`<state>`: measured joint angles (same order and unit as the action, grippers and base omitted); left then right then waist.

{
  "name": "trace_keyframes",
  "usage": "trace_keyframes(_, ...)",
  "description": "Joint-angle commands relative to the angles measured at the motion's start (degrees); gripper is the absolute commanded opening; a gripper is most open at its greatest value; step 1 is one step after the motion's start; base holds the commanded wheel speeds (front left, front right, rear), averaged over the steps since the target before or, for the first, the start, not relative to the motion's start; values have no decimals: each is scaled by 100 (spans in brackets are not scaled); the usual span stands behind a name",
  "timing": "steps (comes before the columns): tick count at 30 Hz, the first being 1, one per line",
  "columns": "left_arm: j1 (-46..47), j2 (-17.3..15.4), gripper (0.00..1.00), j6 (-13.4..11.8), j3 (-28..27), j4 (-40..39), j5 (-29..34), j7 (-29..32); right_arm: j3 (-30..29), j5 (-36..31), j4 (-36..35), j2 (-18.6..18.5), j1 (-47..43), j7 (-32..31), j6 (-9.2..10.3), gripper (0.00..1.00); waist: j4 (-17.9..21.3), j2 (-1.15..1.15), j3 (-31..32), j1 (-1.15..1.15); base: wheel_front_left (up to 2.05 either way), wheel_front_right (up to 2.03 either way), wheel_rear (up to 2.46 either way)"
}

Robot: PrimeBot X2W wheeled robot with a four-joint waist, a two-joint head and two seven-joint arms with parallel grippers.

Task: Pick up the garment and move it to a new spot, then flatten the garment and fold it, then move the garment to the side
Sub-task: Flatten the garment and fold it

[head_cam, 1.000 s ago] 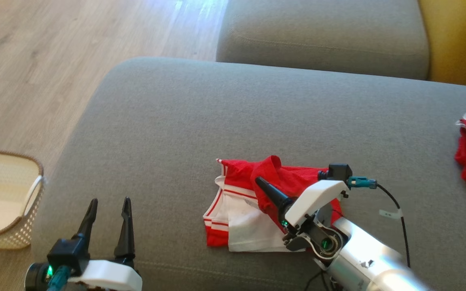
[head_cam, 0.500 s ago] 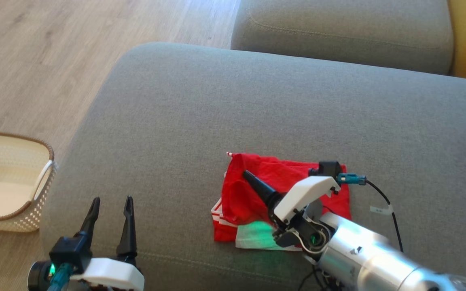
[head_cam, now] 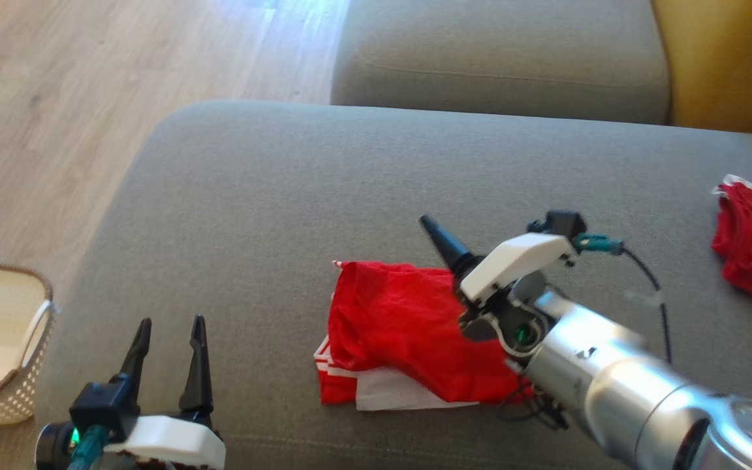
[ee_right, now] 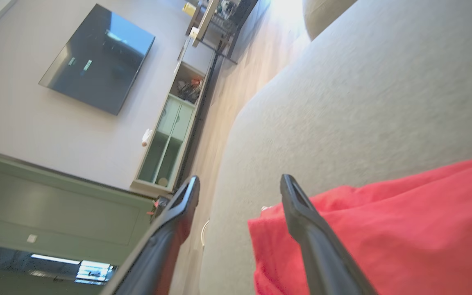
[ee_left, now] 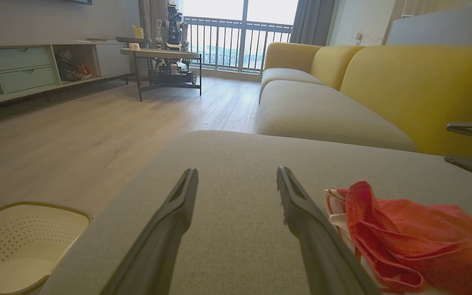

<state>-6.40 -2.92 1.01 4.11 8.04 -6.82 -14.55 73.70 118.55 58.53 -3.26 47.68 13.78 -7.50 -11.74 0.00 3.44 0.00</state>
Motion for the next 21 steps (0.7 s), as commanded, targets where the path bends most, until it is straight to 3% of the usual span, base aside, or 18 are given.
trace_keyframes(1, 240, 4, 100, -25, -224, -225, -28, -45, -44, -26, 94, 38, 292, 92, 1, 100, 100, 0, 36, 0, 0, 0, 0)
trace_keyframes(5, 254, 4, 100, -40, -254, -292, -34, -45, -39, -517, 614, -60, 529, 115, 1, 100, 270, 0, 59, 0, 0, 0, 0)
trace_keyframes(12, 286, 4, 100, -108, -324, -428, -83, -45, -435, -2493, 1203, -479, 1090, 120, 1, 100, 581, 0, 11, 0, 0, 0, 0)
trace_keyframes(16, 316, 4, 100, -140, -310, -460, -127, -45, -1304, -3918, 1116, -950, 1073, 120, 1, 100, 709, 0, -40, 0, 0, 0, 0)
trace_keyframes(21, 294, 4, 100, -203, -316, -502, -181, -45, -3279, -6056, 131, -1545, 167, 121, 1, 100, 858, 0, -73, 0, 0, 0, 0)
